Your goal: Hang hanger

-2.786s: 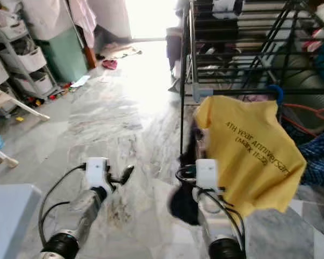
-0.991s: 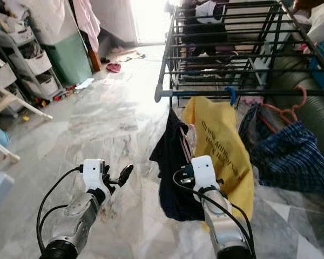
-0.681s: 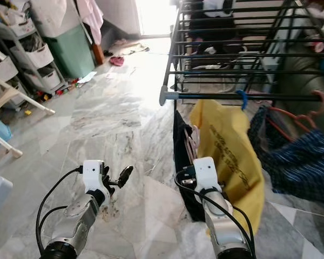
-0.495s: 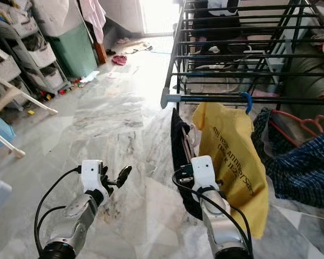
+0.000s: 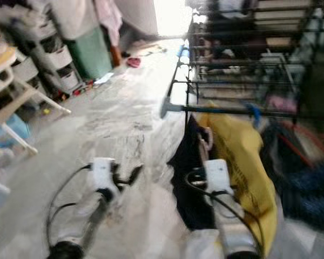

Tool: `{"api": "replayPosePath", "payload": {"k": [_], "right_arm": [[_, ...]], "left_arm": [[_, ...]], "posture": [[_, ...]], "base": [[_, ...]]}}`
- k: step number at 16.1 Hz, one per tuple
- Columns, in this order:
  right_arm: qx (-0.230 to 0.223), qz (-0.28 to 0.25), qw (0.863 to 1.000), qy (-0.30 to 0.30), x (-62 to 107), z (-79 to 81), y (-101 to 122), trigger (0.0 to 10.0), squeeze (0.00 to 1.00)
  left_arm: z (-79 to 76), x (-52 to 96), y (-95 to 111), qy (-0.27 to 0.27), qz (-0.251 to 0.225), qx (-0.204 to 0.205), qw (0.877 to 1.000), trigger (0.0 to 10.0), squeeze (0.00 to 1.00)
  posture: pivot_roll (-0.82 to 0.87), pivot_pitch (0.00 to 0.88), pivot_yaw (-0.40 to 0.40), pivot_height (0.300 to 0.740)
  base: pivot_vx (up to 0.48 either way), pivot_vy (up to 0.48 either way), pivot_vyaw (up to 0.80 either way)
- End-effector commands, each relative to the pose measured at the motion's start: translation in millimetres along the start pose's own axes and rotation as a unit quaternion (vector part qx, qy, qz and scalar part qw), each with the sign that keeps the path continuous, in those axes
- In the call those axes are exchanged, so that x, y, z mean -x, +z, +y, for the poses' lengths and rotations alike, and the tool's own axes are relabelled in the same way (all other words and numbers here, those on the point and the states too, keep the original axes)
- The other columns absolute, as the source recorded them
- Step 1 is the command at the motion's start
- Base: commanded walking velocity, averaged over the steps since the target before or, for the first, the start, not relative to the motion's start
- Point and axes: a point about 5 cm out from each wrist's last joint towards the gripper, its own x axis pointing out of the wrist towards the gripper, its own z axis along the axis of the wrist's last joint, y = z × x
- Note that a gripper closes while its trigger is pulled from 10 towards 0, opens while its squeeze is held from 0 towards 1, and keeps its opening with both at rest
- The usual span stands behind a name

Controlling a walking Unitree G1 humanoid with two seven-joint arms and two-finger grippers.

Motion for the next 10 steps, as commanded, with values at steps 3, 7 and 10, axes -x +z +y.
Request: {"api": "replayPosePath", "payload": {"k": [3, 7, 10], "right_arm": [[0.004, -0.033, 0.999, 0.016, -3.2, 9.1, 17, 10.0, 0.0], [0.006, -0.033, 0.999, 0.012, -3.3, 8.1, 18, 10.0, 0.0], [0.01, -0.03, 0.999, 0.009, -2.0, 5.4, 16, 10.0, 0.0]], "left_arm": [[6.0, 2.1, -1, 0.017, 0.007, 0.001, 1.0, 10.0, 0.0], [5.3, 7.0, 3, 0.013, -0.011, -0.009, 1.0, 10.0, 0.0], [19.4, 22.9, 4, 0.051, -0.03, -0.019, 0.998, 10.0, 0.0]], "posture": [[-0.2, 0.0, 0.092, 0.74], [-0.19, 0.0, 0.089, 0.74], [-0.17, 0.0, 0.053, 0.74]], "base": [[0.204, 0.0, 0.0], [0.0, 0.0, 0.0], [0.0, 0.0, 0.0]]}}
